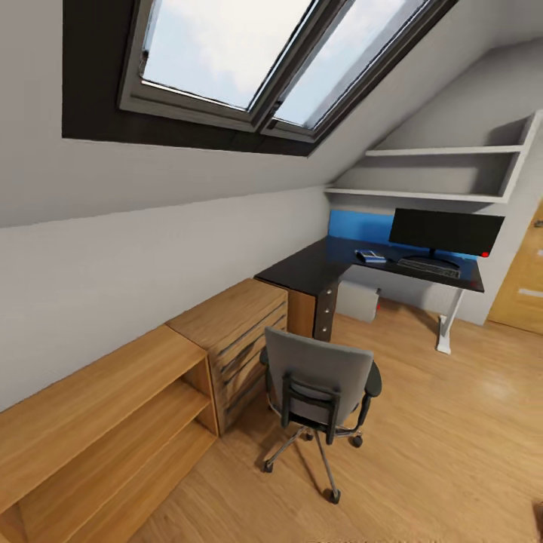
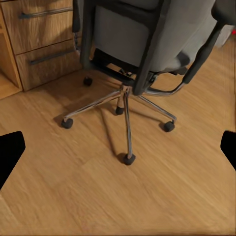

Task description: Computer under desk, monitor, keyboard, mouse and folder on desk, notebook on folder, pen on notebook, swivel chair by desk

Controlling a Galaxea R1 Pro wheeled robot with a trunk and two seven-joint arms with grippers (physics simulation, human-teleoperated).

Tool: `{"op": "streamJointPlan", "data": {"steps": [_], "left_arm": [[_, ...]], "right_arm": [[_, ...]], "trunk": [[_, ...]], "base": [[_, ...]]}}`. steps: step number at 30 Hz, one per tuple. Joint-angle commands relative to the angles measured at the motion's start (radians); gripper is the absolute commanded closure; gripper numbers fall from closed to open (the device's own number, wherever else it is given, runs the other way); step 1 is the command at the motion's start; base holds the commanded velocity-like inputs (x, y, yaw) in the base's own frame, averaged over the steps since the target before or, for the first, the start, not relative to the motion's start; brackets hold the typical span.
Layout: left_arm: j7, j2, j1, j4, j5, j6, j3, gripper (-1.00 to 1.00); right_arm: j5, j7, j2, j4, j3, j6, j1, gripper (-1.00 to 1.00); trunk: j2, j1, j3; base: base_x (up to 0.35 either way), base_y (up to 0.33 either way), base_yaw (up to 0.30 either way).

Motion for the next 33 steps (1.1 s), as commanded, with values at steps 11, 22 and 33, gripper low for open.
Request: {"op": "streamJointPlan", "data": {"steps": [11, 22, 33], "left_arm": [[0.002, 0.001, 0.000, -0.001, 0.007, 0.000, -0.009, -1.00], [0.001, 0.001, 0.000, -0.002, 0.007, 0.000, -0.009, -1.00], [0.000, 0.001, 0.000, -0.002, 0.007, 0.000, -0.009, -1.00]], "right_arm": [[-0.004, -0.005, 0.001, 0.001, 0.009, -0.002, -0.001, -1.00], [-0.004, -0.005, 0.001, 0.001, 0.009, -0.002, -0.001, -1.00], [-0.004, -0.005, 0.001, 0.001, 0.009, -0.002, -0.001, -1.00]], "trunk": [[-0.002, 0.001, -0.002], [-0.002, 0.001, -0.002], [-0.002, 0.001, -0.002]], "base": [[0.008, 0.269, -0.286], [0.002, 0.031, -0.286], [0.003, 0.004, -0.286]]}}
